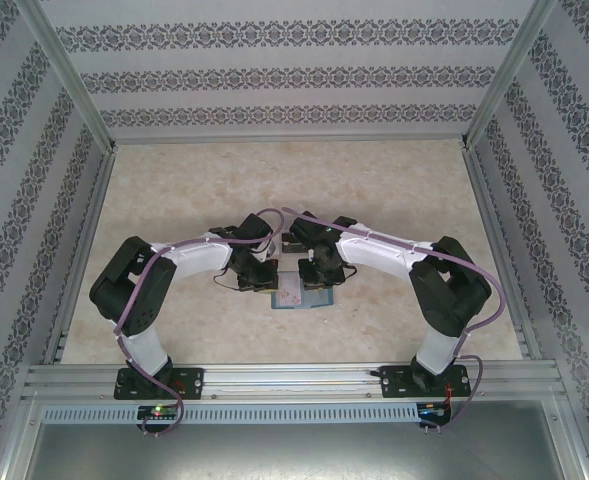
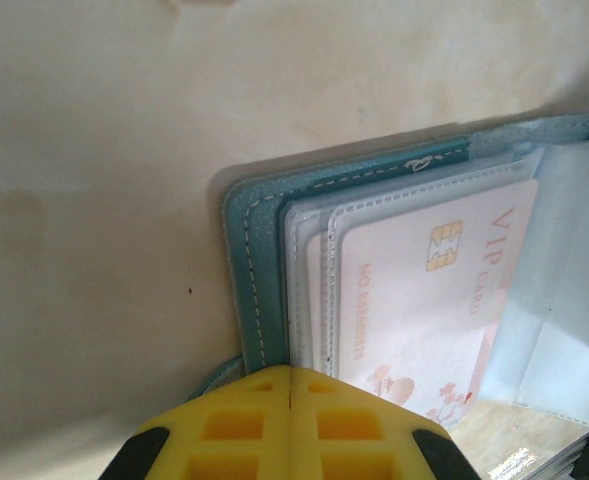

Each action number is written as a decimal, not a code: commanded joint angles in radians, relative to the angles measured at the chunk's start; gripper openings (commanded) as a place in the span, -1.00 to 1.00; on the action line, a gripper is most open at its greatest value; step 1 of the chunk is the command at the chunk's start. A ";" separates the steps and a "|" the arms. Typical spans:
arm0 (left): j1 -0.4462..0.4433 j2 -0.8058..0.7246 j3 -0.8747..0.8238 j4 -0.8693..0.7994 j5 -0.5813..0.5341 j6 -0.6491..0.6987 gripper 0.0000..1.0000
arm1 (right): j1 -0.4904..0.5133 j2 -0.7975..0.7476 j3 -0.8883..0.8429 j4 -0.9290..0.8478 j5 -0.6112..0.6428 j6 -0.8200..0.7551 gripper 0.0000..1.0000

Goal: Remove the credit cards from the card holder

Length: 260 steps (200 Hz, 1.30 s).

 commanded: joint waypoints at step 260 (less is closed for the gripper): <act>-0.012 -0.097 0.041 -0.071 -0.029 -0.033 -1.00 | -0.044 -0.103 -0.012 -0.080 0.113 -0.039 -0.48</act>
